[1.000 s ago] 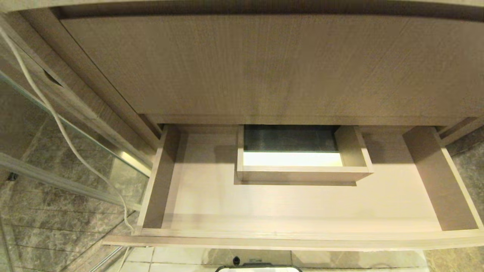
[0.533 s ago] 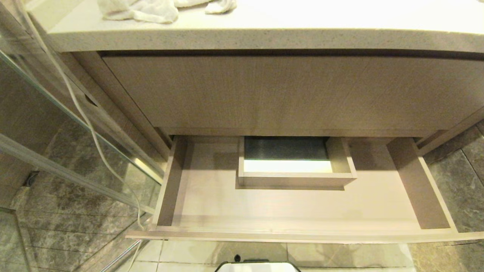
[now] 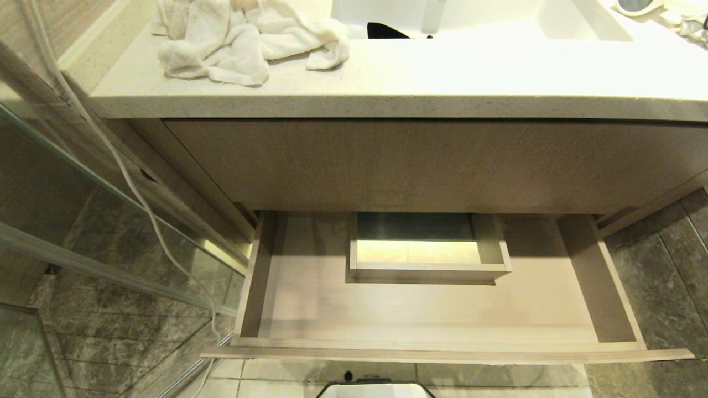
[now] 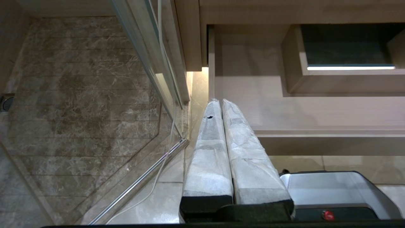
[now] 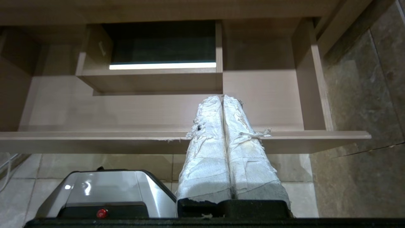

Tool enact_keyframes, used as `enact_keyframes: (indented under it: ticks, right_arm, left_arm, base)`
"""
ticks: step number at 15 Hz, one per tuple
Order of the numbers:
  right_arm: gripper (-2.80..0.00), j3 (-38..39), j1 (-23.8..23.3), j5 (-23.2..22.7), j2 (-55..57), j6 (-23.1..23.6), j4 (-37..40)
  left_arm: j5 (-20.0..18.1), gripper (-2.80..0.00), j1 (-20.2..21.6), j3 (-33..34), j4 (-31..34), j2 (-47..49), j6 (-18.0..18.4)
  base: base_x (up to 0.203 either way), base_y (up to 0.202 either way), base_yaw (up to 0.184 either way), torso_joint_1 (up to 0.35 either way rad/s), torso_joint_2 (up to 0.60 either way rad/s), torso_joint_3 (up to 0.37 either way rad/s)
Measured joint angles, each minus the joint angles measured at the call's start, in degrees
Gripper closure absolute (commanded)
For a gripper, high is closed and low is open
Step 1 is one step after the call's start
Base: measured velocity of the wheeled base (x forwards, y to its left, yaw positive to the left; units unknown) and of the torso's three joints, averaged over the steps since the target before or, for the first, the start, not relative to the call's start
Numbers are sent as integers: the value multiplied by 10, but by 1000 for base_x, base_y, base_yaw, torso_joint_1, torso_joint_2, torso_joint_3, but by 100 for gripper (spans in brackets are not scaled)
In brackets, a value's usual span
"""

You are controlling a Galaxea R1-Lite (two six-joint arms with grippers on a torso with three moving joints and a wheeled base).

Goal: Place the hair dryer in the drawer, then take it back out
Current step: Pick up the hairdryer

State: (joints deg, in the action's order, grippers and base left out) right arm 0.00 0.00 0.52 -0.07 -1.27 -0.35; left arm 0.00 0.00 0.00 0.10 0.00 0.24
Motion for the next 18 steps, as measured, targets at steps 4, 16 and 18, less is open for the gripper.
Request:
enact_keyframes:
  ticks: [4,16,18]
  right_arm:
    - [0,0,0,0,0,0,0]
    - [0,0,0,1,0,-3,-1]
    - [0,0,0,1,0,-4,-1]
  left_arm:
    - [0,0,0,0,0,0,0]
    - [0,0,0,0,0,0,0]
    - [0,0,0,0,-1,0,0]
  base:
    - [0,0,0,296,-555,-257]
    - [0,0,0,246,-467,-225]
    - [0,0,0,123,-236,-110]
